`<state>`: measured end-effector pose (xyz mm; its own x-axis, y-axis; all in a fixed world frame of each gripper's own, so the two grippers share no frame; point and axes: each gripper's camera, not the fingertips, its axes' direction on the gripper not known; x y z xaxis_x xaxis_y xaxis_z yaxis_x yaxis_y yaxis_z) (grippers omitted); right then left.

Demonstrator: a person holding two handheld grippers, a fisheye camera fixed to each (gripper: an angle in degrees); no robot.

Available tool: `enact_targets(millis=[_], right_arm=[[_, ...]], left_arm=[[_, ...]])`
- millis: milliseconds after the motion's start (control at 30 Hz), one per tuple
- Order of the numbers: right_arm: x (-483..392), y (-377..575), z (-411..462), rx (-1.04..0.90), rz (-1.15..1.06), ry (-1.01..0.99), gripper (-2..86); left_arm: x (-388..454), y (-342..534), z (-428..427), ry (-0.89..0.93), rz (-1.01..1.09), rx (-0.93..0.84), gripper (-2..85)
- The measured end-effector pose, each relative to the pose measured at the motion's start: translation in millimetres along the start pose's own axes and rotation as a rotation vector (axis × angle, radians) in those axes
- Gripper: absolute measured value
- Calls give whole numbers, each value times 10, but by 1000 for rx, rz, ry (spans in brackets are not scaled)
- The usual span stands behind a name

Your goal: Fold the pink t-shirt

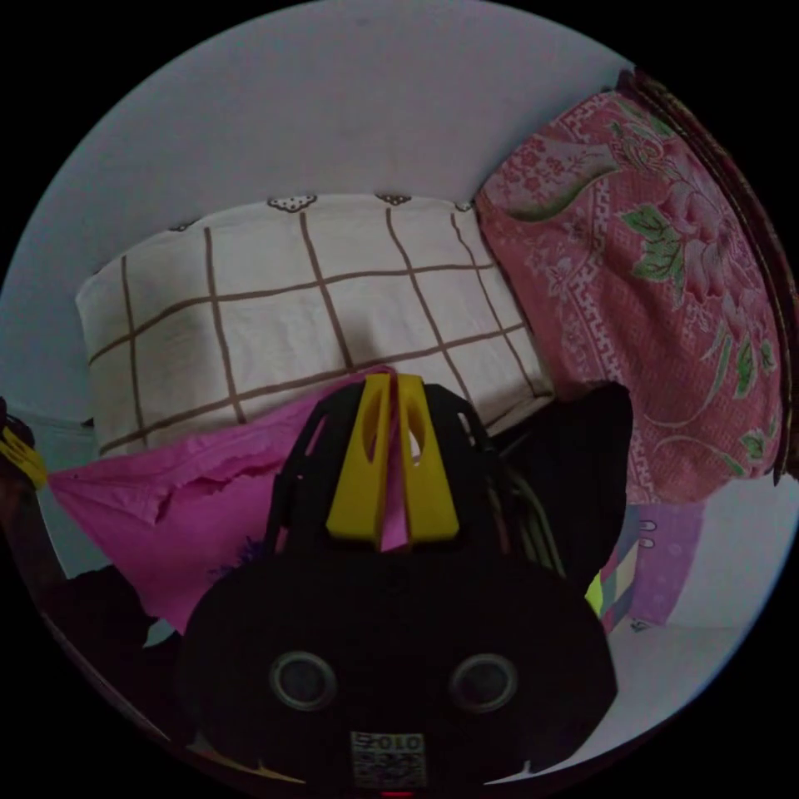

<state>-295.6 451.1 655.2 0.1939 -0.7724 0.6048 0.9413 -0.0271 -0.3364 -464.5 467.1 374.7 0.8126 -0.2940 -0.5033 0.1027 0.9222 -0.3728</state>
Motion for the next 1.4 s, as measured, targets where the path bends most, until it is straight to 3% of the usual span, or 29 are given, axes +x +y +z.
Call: enact_targets(millis=[133, 367, 467, 567, 700, 867, 1000, 1200, 1300, 1400], right_arm=[[3, -97, 623, -36, 5, -31, 45], [160, 411, 1033, 138, 129, -40, 73], [160, 832, 1132, 209, 160, -165, 75], [-134, 1289, 1321, 247, 52, -277, 75], [-830, 1849, 1736, 218, -108, -454, 73], [-1535, 2139, 2226, 152, -214, -537, 78], [-1784, 2185, 2664, 83, -293, -475, 85], [-1898, 2254, 3293, 12, -384, -368, 79], [-1822, 2250, 3590, -61, -353, -375, 53], [-1610, 2259, 3774, -115, -271, -545, 44]], left_arm=[[-295, -38, 468, -92, -117, -75, -3], [-270, -2, 1048, -321, -100, -128, 4], [-119, 26, 1154, -363, -60, -133, 17], [58, 108, 1362, -326, -21, -196, 30], [370, 257, 1826, -186, 74, -329, 39], [1046, 317, 2617, -254, 454, -538, 41], [1017, 174, 2974, -160, 371, -619, 33], [1182, 38, 3349, -342, 507, -692, 6], [1252, -74, 3390, -329, 538, -698, 0], [1221, -137, 3333, -279, 519, -702, -2]])
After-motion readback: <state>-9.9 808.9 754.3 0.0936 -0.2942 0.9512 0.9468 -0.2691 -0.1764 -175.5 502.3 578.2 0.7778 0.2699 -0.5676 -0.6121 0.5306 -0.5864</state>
